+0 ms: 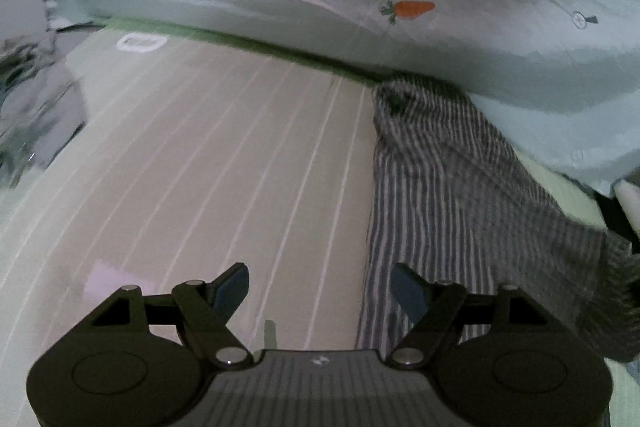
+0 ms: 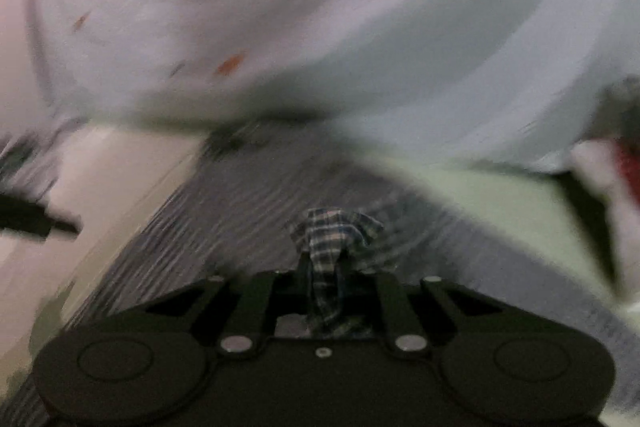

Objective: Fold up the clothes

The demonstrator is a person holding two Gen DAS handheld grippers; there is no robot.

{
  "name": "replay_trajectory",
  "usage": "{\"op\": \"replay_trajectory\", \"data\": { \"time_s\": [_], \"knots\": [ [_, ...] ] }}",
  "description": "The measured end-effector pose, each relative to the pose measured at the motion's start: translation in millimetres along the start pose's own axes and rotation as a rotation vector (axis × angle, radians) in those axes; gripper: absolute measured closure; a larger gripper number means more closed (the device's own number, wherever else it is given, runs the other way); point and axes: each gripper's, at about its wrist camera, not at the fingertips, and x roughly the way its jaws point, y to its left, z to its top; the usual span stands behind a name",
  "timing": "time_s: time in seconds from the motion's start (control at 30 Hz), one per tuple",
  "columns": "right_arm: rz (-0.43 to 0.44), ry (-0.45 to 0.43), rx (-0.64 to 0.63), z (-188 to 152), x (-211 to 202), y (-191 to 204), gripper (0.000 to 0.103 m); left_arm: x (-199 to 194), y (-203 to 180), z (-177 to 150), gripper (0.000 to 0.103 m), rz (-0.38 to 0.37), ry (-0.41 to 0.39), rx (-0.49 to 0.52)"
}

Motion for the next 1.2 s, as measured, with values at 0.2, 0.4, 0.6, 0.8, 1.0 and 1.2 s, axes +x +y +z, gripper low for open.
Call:
{"op": "replay_trajectory", "data": {
  "time_s": [0.2, 0.4, 0.6, 0.8, 1.0, 1.2],
  "knots": [
    [0.089, 0.133, -0.051, -53, -8, 44, 0.080, -33, 9, -50, 0.024, 0.037, 0.023, -0.003],
    [0.036, 0.077, 0.050, -73, -44, 22, 0.033, -53, 0, -83, 0.024, 0.027, 0.033, -0.003],
    [-0.158, 0.103, 0.269, -100, -51, -23, 0.009, -55, -32, -106, 0.024, -0.036, 0.067, 0.081],
    [-0.241, 0.116, 0.361, -114, -54, -45, 0.008, -45, -64, -106, 0.024, -0.133, 0.076, 0.172],
    [-0.366, 0.068, 0.408, -106, -62, -57, 0.008, -23, -94, -87, 0.024, -0.231, 0.100, 0.222],
    [-0.456, 0.106, 0.486, -107, -50, -73, 0.007, -3, -110, -71, 0.024, -0.305, 0.148, 0.220]
  ]
}}
